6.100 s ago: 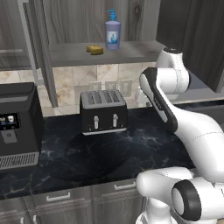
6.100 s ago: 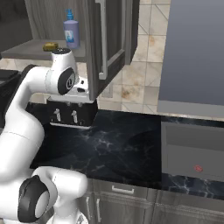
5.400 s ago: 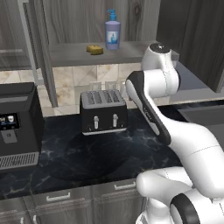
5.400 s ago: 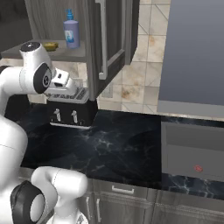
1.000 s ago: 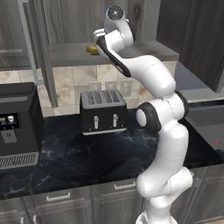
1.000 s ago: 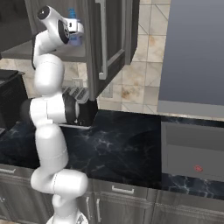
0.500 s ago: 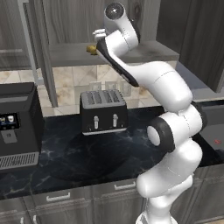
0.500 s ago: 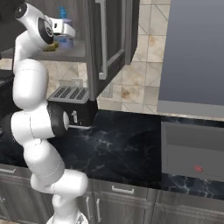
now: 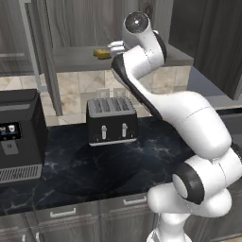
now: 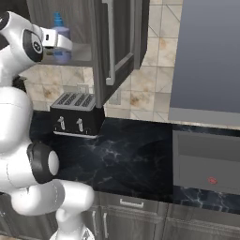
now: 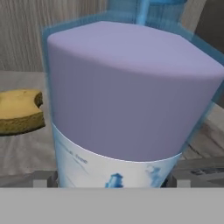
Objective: Locate and retrieve the sponge and soap dispenser from the cabinet. Place them next to the sink.
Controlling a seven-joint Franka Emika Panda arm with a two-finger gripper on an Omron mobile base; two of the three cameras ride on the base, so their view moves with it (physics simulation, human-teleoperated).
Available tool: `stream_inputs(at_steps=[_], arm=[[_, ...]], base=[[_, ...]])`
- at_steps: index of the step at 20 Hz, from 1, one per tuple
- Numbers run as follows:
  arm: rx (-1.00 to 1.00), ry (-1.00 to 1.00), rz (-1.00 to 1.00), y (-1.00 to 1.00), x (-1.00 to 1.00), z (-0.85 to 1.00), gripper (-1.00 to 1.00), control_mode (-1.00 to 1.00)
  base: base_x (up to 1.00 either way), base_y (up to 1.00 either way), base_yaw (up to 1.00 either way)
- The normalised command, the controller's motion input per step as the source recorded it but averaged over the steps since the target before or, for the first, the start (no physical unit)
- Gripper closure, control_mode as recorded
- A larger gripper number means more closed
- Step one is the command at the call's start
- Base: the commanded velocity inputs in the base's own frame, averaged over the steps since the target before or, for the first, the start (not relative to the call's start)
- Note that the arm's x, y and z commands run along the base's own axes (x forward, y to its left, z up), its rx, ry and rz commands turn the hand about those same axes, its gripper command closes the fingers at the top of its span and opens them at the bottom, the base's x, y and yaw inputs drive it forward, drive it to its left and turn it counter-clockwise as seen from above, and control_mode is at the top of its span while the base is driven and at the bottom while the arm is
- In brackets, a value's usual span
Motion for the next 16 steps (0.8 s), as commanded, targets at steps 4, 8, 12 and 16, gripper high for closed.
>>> stream_inputs(at_steps=[4, 8, 12, 16], arm=[[0.0, 0.0, 0.0, -0.18, -1.0, -0.06, 1.0, -1.0], [0.0, 0.02, -0.03, -0.03, -0.96, -0.01, 1.0, -1.0], [0.0, 0.02, -0.09, 0.0, -0.96, 0.0, 1.0, -1.0], [0.0, 0.0, -0.1, -0.06, -0.99, -0.15, 1.0, -1.0]], base=[[0.0, 0.0, 0.0], [0.0, 0.0, 0.0], [0.0, 0.0, 0.0], [0.0, 0.0, 0.0]])
